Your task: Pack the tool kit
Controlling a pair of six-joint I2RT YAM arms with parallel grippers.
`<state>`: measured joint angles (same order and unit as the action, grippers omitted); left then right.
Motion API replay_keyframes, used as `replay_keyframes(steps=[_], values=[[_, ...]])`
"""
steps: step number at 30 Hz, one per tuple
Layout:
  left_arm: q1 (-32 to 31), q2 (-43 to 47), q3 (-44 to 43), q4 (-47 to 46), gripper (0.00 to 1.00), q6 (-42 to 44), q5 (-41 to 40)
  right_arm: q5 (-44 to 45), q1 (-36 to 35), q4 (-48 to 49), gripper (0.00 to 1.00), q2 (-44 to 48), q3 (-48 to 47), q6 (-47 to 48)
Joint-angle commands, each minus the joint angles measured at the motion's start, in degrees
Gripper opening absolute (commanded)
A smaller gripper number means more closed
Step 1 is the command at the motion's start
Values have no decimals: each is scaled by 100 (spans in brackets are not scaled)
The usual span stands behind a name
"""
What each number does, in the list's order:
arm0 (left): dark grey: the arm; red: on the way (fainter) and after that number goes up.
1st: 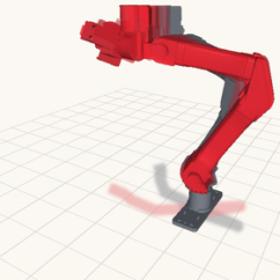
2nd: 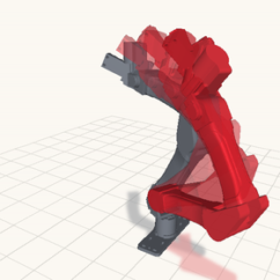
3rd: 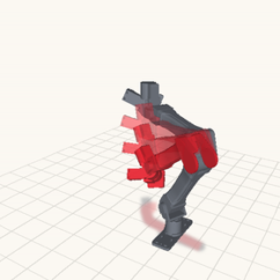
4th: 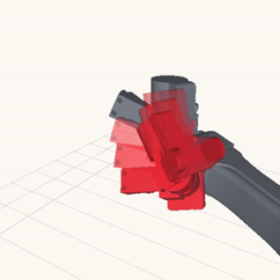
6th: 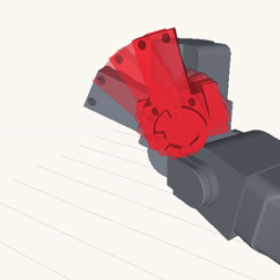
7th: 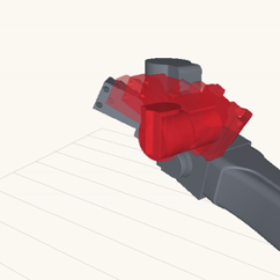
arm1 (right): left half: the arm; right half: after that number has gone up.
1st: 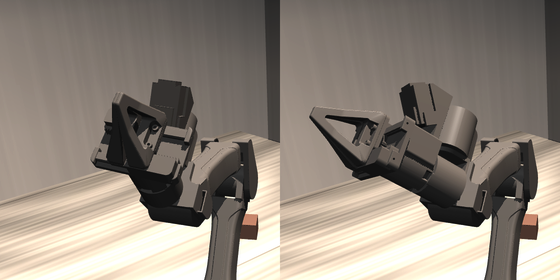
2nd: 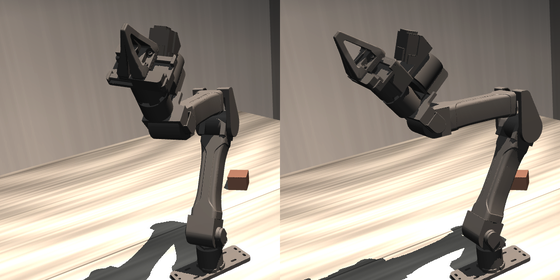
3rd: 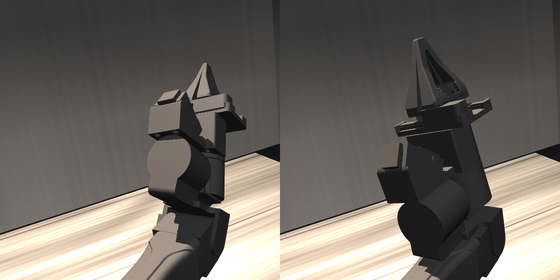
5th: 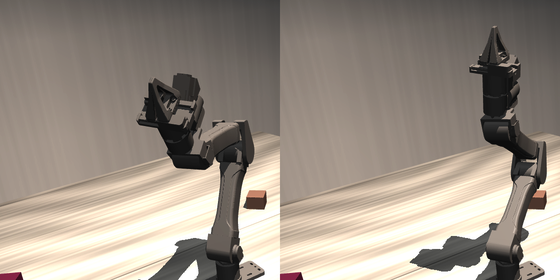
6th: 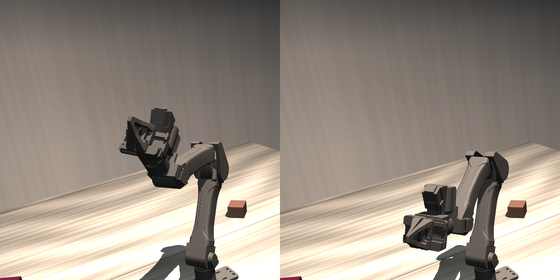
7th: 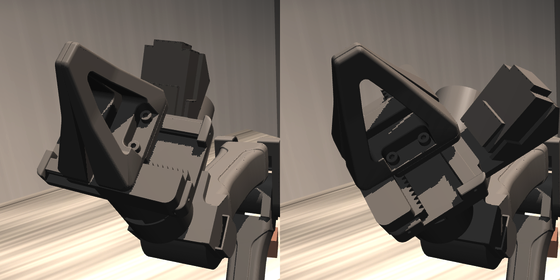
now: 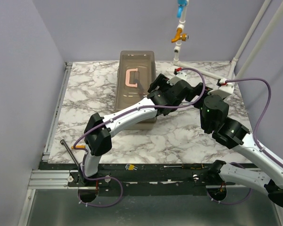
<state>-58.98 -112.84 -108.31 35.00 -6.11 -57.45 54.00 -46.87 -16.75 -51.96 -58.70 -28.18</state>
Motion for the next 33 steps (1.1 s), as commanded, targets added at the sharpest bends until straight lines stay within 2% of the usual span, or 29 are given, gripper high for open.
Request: replay_keyframes(steps=[1, 5, 9, 16, 19, 24, 30, 33], values=[[98, 130, -25, 431, 74, -952, 1537, 204, -67, 287, 76, 35, 57, 97], [233, 705, 290, 99, 76, -1158, 2469, 206, -61, 287, 76, -63, 133, 80], [617, 1276, 366, 244, 79, -1562, 3422, 133, -15, 287, 76, -164, 350, -194], [1300, 2218, 640, 502, 82, -1774, 4264, -342, 200, 383, 75, -450, 572, -469], [1826, 2584, 729, 657, 82, -1870, 4780, -1241, 595, 427, 75, -882, 473, -469], [2566, 2977, 923, 888, 84, -1853, 5255, -3722, 1764, 31, 76, -2186, -324, -629], [3405, 3255, 1257, 985, 88, -1876, 6120, -5443, 2807, 875, 76, -2956, -259, -1056], [3739, 3251, 1278, 1130, 88, -1797, 6269, -6157, 3313, 1315, 67, -3409, -109, -1322]])
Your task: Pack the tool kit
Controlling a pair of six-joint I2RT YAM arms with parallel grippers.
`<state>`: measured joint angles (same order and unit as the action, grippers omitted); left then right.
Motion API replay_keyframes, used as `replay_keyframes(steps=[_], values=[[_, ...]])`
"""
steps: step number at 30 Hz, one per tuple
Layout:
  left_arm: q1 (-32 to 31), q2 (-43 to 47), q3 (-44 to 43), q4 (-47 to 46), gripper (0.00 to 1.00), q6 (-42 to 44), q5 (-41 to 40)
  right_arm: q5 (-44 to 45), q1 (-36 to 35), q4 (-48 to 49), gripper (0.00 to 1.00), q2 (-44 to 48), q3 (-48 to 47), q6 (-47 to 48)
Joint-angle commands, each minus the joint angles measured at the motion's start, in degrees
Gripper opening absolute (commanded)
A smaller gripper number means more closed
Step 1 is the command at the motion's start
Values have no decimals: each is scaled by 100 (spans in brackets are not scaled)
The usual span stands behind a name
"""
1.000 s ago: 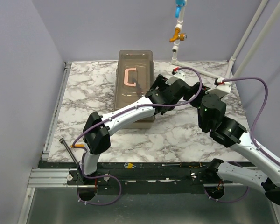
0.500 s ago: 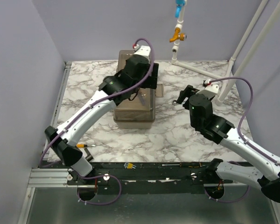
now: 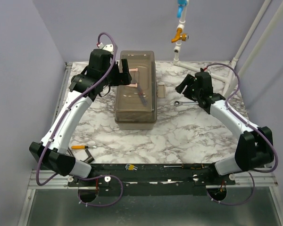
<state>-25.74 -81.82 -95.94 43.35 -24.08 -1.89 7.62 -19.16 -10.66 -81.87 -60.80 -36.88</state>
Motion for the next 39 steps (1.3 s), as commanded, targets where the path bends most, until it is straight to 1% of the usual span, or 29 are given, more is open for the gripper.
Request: replay_keyframes(steps=[1, 4, 7, 9, 13, 19, 21, 24, 27, 31, 33, 39], values=[[485, 120, 32, 332, 88, 51, 731, -1754, 680, 945, 62, -592, 202, -539], [677, -5, 5, 351, 88, 139, 832, -2236, 868, 1666, 45, -1025, 477, -772], [799, -188, -45, 229, 88, 140, 988, -2598, 880, 2238, 17, -1491, 628, -998], [865, -395, -150, 208, 88, 101, 1001, -2893, 879, 2730, 1, -1792, 743, -1161], [971, -777, -324, 167, 90, 73, 1144, -3396, 879, 3658, 1, -2487, 792, -1469], [1121, -1383, -434, 122, 90, 196, 1707, -4235, 849, 4679, 1, -3697, 393, -2108], [1156, -1524, -436, 168, 90, 234, 1790, -4411, 776, 4912, 1, -3961, 256, -2262], [1173, -1659, -399, 154, 89, 295, 1992, -4461, 559, 4907, 1, -4209, -84, -2321], [1185, -1744, -352, 132, 89, 358, 2156, -4502, 378, 4863, 1, -4363, -409, -2381], [1194, -1899, -272, 24, 87, 436, 2621, -4620, 266, 4948, 1, -4375, -641, -2493], [1194, -2012, -340, 81, 86, 494, 2750, -4615, 268, 4889, 1, -4221, -638, -2473], [1202, -2102, -425, 217, 86, 527, 2772, -4818, 200, 4577, 1, -3656, -685, -2249]])
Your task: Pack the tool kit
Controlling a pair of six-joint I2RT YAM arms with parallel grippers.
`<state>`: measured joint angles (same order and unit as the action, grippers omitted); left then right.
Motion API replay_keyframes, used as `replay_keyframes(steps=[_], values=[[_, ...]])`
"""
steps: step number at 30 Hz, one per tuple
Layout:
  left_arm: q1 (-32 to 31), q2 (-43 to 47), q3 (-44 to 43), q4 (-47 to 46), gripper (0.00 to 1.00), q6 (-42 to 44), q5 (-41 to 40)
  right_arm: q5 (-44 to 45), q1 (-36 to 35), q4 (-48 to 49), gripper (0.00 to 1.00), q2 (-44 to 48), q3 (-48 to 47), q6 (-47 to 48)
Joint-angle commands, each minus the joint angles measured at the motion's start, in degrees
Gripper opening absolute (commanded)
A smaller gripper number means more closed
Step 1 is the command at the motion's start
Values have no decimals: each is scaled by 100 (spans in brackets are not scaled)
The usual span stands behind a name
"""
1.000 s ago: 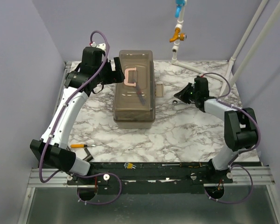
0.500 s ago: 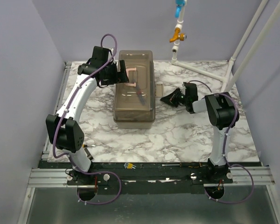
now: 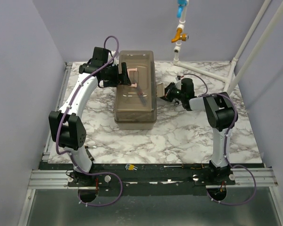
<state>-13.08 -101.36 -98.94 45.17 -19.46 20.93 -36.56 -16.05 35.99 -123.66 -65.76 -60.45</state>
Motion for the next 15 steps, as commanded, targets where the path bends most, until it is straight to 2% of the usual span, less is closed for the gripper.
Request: replay_keyframes(steps=[1, 15], values=[[-63, -147, -126, 40, 86, 66, 500, -466, -137, -158, 1, 594, -229, 137], [-45, -112, -117, 62, 86, 74, 595, -519, -232, -526, 1, 1391, -150, 183]])
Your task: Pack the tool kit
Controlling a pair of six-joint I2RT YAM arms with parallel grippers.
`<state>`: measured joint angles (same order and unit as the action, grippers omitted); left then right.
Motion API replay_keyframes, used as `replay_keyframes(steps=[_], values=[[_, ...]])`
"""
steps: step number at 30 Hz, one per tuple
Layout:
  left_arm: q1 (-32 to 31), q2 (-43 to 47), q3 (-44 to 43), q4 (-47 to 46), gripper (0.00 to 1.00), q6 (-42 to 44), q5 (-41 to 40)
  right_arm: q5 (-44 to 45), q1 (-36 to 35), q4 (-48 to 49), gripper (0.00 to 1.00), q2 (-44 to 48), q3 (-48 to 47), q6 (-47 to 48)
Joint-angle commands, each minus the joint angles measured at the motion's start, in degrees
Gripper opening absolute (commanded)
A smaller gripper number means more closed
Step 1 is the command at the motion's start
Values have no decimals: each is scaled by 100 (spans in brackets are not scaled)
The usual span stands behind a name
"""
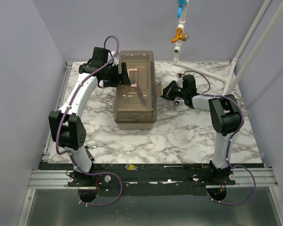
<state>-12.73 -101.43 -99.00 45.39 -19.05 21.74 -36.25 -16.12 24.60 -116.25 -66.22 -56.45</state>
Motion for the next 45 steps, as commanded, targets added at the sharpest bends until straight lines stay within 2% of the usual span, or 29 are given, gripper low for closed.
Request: replay_keyframes(steps=[1, 8, 13, 18, 20, 23, 27, 30, 32, 35, 37, 40, 42, 45], values=[[-80, -99, -102, 41, 86, 33, 504, -558, -224, 660, 1, 709, -46, -247], [-72, -46, -80, 41, 86, 50, 473, -400, -166, 1401, 1, 751, 487, -967], [-63, -30, -67, 54, 86, 58, 473, -750, -69, 2590, 1, 285, 662, -1840], [-54, -30, -57, 43, 85, 55, 487, -1039, -58, 4152, 16, -332, 688, -2851], [-56, -38, -60, 43, 86, 51, 499, -1094, -58, 4505, 14, -630, 570, -3112], [-54, -35, -59, 49, 86, 59, 440, -1093, -66, 4880, 1, -897, 384, -3392], [-54, -53, -57, 60, 86, 77, 419, -1209, -58, 5808, 1, -1187, 189, -4114], [-54, -79, -67, 75, 86, 77, 431, -1200, -58, 6000, 1, -1146, 242, -4241], [-54, -100, -83, 93, 86, 85, 413, -1217, -58, 5722, 1, -1026, 297, -4003], [-54, -88, -85, 102, 86, 85, 404, -1191, -58, 4413, 1, -670, 302, -3066], [-54, -88, -93, 103, 86, 94, 410, -1077, -71, 3257, 1, -409, 188, -2277], [-54, -98, -119, 119, 86, 103, 394, -629, -165, 927, 1, -64, -379, -813], [-56, -119, -136, 145, 86, 124, 402, -253, -256, -108, 1, 92, -722, -129], [-54, -163, -152, 180, 85, 138, 399, -200, -340, -397, 1, 164, -906, 18]])
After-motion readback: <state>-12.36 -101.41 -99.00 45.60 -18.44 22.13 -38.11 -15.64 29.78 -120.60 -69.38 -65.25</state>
